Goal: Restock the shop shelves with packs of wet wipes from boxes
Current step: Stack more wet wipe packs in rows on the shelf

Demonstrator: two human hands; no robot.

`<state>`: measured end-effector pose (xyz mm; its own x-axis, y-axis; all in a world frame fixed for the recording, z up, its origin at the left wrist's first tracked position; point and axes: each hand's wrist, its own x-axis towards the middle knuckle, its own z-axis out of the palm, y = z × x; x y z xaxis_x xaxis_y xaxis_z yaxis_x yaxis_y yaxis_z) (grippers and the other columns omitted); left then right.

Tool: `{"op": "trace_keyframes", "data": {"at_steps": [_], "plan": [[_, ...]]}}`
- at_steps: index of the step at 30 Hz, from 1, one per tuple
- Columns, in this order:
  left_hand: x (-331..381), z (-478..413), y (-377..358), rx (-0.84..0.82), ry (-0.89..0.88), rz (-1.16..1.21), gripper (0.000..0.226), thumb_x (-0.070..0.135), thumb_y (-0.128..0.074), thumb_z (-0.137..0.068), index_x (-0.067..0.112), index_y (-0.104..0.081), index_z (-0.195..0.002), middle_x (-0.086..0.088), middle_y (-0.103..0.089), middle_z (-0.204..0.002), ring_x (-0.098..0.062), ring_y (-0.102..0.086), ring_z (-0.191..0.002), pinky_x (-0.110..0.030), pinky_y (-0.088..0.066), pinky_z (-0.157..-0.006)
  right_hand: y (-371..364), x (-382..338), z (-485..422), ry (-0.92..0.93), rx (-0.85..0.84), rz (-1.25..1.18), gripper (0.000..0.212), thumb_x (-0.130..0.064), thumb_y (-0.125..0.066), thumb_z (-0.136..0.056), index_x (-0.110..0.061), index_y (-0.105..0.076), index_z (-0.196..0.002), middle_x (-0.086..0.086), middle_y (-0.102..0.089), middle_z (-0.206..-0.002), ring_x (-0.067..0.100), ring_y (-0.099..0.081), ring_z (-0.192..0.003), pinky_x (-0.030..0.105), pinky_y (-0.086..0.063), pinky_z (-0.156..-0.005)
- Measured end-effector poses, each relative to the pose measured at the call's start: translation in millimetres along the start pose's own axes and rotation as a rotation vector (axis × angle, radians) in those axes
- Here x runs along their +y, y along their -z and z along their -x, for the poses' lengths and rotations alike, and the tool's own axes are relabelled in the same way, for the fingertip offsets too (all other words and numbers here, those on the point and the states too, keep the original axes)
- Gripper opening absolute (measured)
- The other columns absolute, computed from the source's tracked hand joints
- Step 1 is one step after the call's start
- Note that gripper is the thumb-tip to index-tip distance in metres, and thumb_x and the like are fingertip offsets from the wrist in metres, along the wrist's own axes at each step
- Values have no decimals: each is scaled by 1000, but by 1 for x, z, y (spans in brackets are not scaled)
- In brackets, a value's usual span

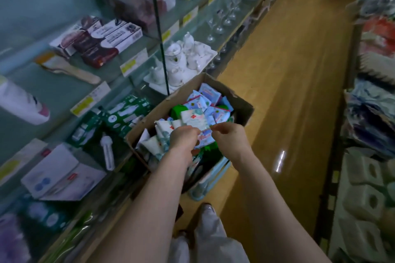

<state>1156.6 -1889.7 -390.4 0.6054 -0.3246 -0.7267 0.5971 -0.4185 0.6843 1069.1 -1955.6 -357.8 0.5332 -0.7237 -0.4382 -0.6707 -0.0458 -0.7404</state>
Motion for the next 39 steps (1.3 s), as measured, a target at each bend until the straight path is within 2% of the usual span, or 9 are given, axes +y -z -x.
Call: {"op": "trace_keyframes", "data": {"at_steps": [7, 13, 16, 20, 26, 29, 32, 34, 39], "plan": [[4, -50, 2, 69, 143, 108, 18, 7, -53, -90, 16, -56, -75, -6, -59, -82, -21, -57, -74, -26, -43, -58, -20, 9, -73, -111, -88, -23, 37, -19, -53, -95, -17, -53, -132, 6, -60, -122, 14, -52, -65, 32, -45, -71], [5, -90, -1, 217, 184, 50, 17, 11, -59, -87, 17, -56, -72, -6, -55, -84, -26, -54, -91, -41, -50, -82, -35, 25, -125, -240, -172, 60, 49, -26, -55, -93, -14, -44, -139, 11, -55, -130, 30, -59, -106, 37, -48, -85], [2, -105, -4, 241, 195, -5, 18, 16, -58, -82, 14, -55, -65, -6, -52, -75, -28, -53, -85, -45, -51, -84, -45, 30, -140, -255, -192, 132, 43, -32, -53, -93, -9, -51, -129, 11, -58, -109, 30, -58, -99, 32, -44, -75], [-3, -121, -7, 268, 195, -18, 21, 24, -63, -75, 14, -69, -93, -10, -66, -104, -33, -62, -95, -50, -54, -89, -57, 33, -156, -246, -187, 208, 33, -41, -55, -90, -9, -55, -84, 8, -56, -77, 29, -55, -76, 29, -37, -59], [-9, -117, -12, 155, 225, 141, 15, 6, -61, -88, 16, -62, -99, -5, -66, -84, -11, -64, -58, -21, -47, -46, -66, 32, -159, -215, -196, 24, 23, -26, -59, -88, -6, -64, -79, 13, -62, -79, 31, -61, -78, 37, -50, -68], [-4, -113, -4, 96, 305, 260, 10, 19, -62, -90, 17, -62, -100, -2, -65, -83, -11, -63, -65, -20, -48, -46, -64, 28, -155, -227, -233, -204, 7, -8, -58, -89, -4, -63, -85, 12, -63, -75, 27, -60, -66, 40, -55, -72], [-1, -115, 5, 134, 323, 406, 14, 32, -64, -89, 18, -60, -92, -5, -65, -88, -16, -61, -75, -30, -49, -59, -63, 20, -154, -243, -323, -289, 22, 0, -52, -93, -8, -60, -74, 8, -56, -64, 22, -54, -55, 37, -51, -65], [-1, -114, 9, 200, 287, 432, 9, 26, -61, -92, 18, -58, -91, -4, -64, -87, -16, -60, -74, -30, -46, -60, -67, 17, -153, -176, -298, -198, 26, -3, -47, -94, -7, -63, -74, 16, -60, -70, 33, -60, -66, 41, -52, -71], [-10, -109, 24, 354, 197, 444, 30, 15, -57, -94, 11, -55, -124, -9, -63, -114, -19, -60, -86, -28, -47, -61, -70, 19, -140, -44, -229, 403, 33, -14, -48, -93, -7, -59, -123, 15, -61, -121, 35, -56, -111, 34, -46, -87]]}}
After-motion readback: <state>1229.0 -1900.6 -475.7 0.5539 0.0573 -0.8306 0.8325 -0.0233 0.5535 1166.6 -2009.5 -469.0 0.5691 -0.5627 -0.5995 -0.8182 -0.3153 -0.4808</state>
